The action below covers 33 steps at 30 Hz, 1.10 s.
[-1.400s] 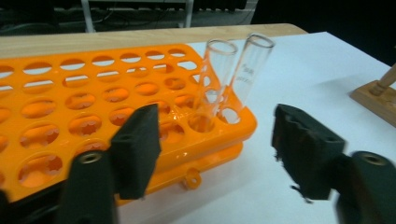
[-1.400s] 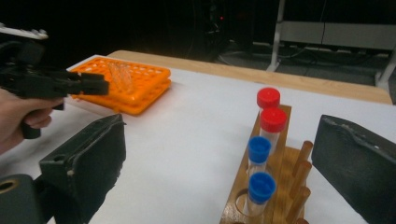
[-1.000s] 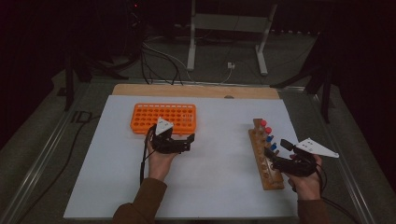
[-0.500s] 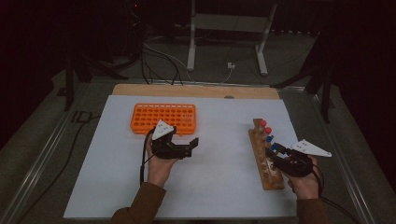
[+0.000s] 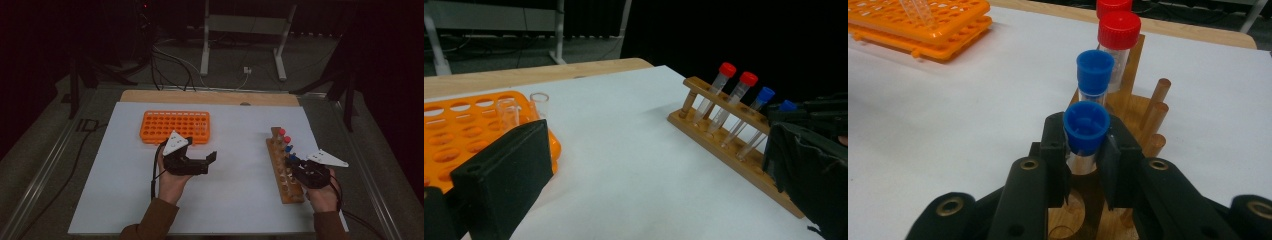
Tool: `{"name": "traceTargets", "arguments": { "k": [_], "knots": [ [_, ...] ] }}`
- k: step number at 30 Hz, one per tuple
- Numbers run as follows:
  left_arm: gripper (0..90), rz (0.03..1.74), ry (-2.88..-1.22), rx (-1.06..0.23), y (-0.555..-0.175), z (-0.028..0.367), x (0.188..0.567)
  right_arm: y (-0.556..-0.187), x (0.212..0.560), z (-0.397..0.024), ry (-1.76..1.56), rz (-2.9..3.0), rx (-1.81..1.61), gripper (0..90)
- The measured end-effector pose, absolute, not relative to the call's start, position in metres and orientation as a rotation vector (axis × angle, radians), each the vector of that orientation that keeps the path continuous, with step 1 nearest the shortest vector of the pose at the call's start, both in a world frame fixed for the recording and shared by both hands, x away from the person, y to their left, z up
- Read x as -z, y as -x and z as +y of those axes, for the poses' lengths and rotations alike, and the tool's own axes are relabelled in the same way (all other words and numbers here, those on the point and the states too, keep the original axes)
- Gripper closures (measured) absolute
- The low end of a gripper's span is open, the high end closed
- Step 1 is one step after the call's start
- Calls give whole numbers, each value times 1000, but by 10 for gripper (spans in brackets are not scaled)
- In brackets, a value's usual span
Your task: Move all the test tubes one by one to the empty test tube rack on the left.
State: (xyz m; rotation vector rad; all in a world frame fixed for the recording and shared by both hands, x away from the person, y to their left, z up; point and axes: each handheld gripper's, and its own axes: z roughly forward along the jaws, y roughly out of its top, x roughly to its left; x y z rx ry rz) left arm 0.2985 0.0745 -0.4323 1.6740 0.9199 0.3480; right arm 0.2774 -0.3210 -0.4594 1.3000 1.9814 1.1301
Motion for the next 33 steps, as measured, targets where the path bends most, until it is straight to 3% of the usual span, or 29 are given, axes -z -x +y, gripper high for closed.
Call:
{"name": "traceTargets", "arguments": {
  "k": [13,33],
  "knots": [
    [6,871,-1711,-355,-293,62,430,-274,452,-323,-1279,1948,-1143,760],
    [7,811,-1730,-375,-286,50,427,-254,405,-317,-1135,1880,-1174,760]
  ]
}}
